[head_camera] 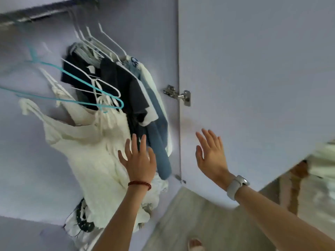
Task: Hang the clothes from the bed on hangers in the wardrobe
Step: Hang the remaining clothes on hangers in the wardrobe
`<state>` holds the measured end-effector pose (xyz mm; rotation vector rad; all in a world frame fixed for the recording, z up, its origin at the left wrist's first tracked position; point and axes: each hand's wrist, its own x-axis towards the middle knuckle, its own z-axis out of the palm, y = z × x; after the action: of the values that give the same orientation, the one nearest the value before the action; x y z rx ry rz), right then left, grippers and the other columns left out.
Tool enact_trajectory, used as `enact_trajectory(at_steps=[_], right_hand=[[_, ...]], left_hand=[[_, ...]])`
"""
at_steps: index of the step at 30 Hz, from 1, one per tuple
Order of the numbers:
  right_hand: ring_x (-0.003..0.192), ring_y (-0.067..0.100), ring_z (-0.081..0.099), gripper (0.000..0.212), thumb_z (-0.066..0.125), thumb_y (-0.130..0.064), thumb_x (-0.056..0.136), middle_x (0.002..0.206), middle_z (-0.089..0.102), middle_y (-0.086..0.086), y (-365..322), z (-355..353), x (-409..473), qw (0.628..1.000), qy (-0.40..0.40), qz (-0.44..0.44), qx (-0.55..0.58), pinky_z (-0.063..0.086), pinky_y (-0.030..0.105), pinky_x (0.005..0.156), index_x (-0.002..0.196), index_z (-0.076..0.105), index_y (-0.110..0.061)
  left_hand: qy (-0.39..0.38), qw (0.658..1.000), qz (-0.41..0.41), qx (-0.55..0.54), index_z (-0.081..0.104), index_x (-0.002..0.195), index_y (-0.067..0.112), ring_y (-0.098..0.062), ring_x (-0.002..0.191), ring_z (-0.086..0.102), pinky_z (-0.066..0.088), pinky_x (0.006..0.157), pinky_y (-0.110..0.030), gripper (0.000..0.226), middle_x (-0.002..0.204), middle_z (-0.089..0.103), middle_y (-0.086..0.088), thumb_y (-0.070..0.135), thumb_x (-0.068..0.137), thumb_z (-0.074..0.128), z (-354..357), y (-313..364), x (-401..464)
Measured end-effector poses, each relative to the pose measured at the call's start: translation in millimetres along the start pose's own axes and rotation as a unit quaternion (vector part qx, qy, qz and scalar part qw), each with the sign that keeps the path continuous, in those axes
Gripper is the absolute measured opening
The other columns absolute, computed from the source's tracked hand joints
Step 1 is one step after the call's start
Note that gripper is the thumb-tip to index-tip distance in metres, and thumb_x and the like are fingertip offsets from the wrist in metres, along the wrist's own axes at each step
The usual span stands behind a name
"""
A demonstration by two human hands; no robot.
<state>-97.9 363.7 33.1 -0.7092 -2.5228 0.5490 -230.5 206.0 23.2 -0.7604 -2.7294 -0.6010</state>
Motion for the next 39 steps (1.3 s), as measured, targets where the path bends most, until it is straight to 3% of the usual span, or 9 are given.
enact_trajectory(at_steps=[7,12,18,20,22,25,30,34,39], right_hand=[[0.141,0.025,0.017,0.056,0.021,-0.032,0.088,0.149,0.030,0.007,115,-74,-174,0.956,-0.018,0.273,-0.107,0.007,0.044,0.115,0.140,0.034,-0.015],[0.137,0.027,0.025,0.062,0.013,-0.036,0.086,0.145,0.037,0.010,167,-138,-308,0.884,0.062,0.444,-0.131,0.018,0.048,0.114,0.137,0.040,-0.013],[0.129,0.036,0.038,0.046,0.035,-0.020,0.088,0.135,0.047,0.020,216,-197,-480,0.762,0.189,0.612,-0.093,0.030,0.047,0.107,0.129,0.048,-0.003],[0.125,0.039,0.041,0.041,0.041,-0.012,0.089,0.133,0.047,0.023,232,-214,-541,0.714,0.220,0.662,-0.068,0.034,0.048,0.104,0.128,0.048,0.000],[0.119,0.043,0.045,0.038,0.046,-0.005,0.087,0.127,0.050,0.027,249,-227,-602,0.661,0.251,0.705,-0.051,0.037,0.049,0.100,0.123,0.051,0.005],[0.116,0.044,0.046,0.036,0.046,0.000,0.087,0.124,0.050,0.029,274,-245,-687,0.590,0.267,0.761,-0.034,0.037,0.047,0.099,0.122,0.049,0.008],[0.117,0.039,0.043,0.037,0.040,-0.003,0.090,0.129,0.046,0.027,331,-269,-806,0.495,0.256,0.831,-0.008,0.034,0.041,0.096,0.126,0.043,0.006],[0.109,0.042,0.045,0.033,0.037,-0.002,0.087,0.123,0.046,0.028,383,-289,-881,0.444,0.236,0.865,0.006,0.039,0.046,0.086,0.118,0.042,0.007],[0.115,0.040,0.045,0.041,0.038,-0.007,0.085,0.123,0.049,0.023,430,-302,-933,0.427,0.247,0.870,0.022,0.038,0.047,0.096,0.125,0.039,0.000]], left_hand=[[-0.187,0.951,0.237,-0.065,0.062,0.116,0.010,-0.040,0.116,0.052,0.031,0.091,-0.068,0.043,0.125,0.057,-0.018,0.025,0.076,0.052,73,140,-108],[-0.288,0.865,0.402,-0.087,0.064,0.112,0.011,-0.038,0.111,0.056,0.035,0.090,-0.065,0.038,0.123,0.059,-0.016,0.019,0.075,0.059,88,257,-211],[-0.372,0.728,0.571,-0.078,0.064,0.112,0.006,-0.041,0.106,0.058,0.044,0.083,-0.064,0.040,0.119,0.060,-0.020,0.013,0.072,0.068,92,388,-362],[-0.396,0.686,0.606,-0.076,0.059,0.120,0.008,-0.038,0.115,0.053,0.039,0.094,-0.061,0.042,0.129,0.054,-0.018,0.015,0.079,0.064,92,428,-419],[-0.418,0.640,0.643,-0.037,0.042,0.137,0.017,-0.028,0.133,0.032,0.022,0.109,-0.050,0.047,0.147,0.034,-0.009,0.024,0.091,0.049,95,463,-479],[-0.439,0.578,0.688,-0.011,0.025,0.144,0.024,-0.019,0.140,0.013,0.011,0.112,-0.042,0.049,0.154,0.015,-0.001,0.029,0.096,0.036,104,503,-561],[-0.417,0.500,0.757,0.051,0.019,0.145,0.025,-0.018,0.142,-0.002,0.001,0.113,-0.046,0.052,0.156,0.004,0.001,0.028,0.095,0.033,129,541,-665],[-0.403,0.474,0.774,0.113,0.007,0.147,0.028,-0.023,0.141,-0.015,-0.008,0.109,-0.056,0.057,0.156,-0.007,-0.001,0.032,0.096,0.031,153,556,-713],[-0.410,0.465,0.760,0.194,0.000,0.147,0.026,-0.026,0.141,-0.017,-0.007,0.110,-0.057,0.060,0.155,-0.012,-0.004,0.036,0.096,0.029,177,559,-731]])
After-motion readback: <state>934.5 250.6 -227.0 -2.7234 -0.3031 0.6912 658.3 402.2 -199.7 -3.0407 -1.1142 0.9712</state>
